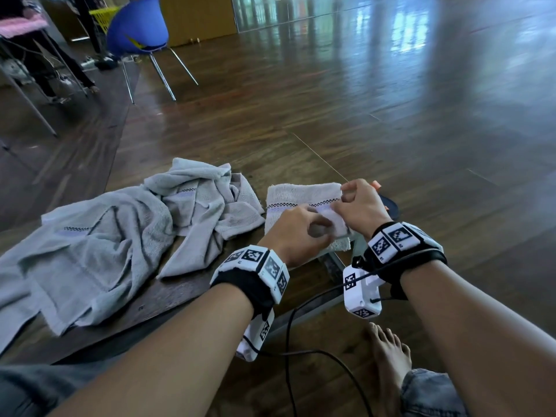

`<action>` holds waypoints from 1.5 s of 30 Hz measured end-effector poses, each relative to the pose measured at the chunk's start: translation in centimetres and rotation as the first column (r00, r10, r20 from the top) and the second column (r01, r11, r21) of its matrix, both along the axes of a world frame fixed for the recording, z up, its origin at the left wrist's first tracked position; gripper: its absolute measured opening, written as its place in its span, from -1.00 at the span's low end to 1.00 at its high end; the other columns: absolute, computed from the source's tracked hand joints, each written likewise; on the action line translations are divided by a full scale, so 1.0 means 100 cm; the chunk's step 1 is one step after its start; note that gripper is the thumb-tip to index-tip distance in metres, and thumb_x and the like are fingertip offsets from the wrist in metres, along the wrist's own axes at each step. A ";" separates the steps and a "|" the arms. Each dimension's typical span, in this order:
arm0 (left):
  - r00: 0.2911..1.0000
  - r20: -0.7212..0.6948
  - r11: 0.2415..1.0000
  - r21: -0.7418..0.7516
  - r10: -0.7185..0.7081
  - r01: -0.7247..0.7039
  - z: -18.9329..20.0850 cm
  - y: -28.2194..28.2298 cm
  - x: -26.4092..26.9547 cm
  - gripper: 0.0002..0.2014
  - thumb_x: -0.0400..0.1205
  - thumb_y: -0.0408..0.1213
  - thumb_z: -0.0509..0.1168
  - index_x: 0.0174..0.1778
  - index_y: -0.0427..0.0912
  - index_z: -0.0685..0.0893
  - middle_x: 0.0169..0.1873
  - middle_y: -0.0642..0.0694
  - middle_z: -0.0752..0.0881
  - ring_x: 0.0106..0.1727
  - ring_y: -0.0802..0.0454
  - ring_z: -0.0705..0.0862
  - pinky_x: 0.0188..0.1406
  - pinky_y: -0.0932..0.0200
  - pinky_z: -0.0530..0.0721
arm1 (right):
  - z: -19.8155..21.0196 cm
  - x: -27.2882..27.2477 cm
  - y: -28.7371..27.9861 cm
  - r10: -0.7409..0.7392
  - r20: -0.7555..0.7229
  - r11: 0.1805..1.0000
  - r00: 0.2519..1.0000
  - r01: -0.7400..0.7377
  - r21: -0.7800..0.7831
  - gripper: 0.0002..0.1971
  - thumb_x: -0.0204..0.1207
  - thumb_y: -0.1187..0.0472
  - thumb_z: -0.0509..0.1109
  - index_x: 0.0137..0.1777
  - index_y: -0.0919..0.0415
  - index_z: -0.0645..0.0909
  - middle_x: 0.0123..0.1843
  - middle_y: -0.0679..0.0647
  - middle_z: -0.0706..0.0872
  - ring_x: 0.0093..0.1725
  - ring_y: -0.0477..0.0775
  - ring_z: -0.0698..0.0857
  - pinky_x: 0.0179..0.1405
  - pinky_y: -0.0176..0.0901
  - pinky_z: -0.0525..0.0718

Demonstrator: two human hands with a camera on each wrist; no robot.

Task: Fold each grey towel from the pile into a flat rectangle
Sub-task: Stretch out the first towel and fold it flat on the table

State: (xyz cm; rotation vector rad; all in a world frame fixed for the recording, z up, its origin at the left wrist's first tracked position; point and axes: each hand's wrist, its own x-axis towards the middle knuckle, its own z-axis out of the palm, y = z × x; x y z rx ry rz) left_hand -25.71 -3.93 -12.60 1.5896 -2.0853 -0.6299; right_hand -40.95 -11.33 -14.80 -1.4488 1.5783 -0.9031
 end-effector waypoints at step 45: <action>0.875 0.464 0.961 0.153 0.135 -0.230 -0.048 -0.020 0.066 -0.40 0.77 0.10 -0.32 0.69 0.08 -0.40 0.68 0.16 -0.40 0.71 0.14 -0.34 0.62 -0.26 -0.39 | -0.043 0.049 0.020 0.170 -0.638 0.956 0.751 -0.283 -0.078 -0.18 0.70 -0.20 -0.01 0.77 0.24 -0.22 0.80 0.10 -0.30 0.77 0.18 -0.26 0.69 0.26 -0.34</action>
